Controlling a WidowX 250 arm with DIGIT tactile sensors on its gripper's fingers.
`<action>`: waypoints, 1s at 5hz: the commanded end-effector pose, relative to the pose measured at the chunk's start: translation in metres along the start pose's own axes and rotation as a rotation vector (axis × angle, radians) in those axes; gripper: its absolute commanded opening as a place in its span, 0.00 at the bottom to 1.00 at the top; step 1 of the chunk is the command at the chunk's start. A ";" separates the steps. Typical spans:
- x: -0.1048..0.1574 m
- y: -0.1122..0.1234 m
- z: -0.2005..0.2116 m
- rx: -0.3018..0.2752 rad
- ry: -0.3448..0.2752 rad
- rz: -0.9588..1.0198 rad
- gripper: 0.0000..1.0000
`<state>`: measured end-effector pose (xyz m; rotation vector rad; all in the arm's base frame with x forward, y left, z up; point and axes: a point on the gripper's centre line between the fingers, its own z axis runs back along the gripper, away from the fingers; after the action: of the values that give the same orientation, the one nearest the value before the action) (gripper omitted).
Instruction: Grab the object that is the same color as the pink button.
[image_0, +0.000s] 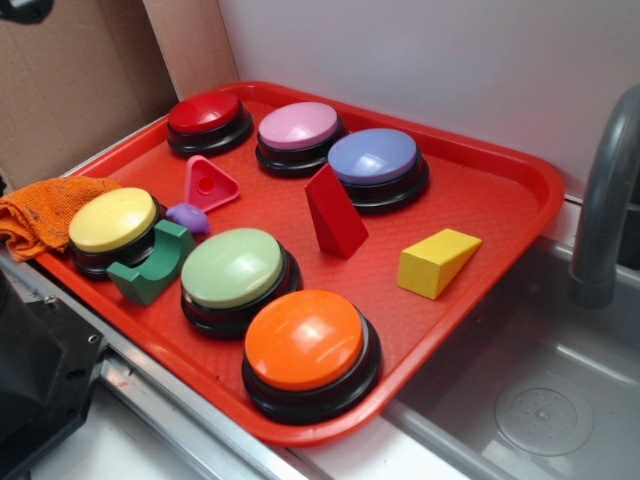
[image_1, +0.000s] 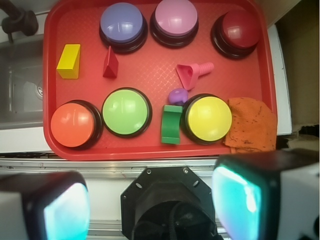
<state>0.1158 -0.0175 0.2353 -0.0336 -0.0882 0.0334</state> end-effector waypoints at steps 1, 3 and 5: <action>0.000 0.000 0.000 0.000 0.000 0.000 1.00; 0.042 0.042 -0.037 0.039 -0.022 -0.017 1.00; 0.088 0.078 -0.103 0.119 -0.063 0.050 1.00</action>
<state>0.2081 0.0552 0.1283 0.0790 -0.1114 0.0853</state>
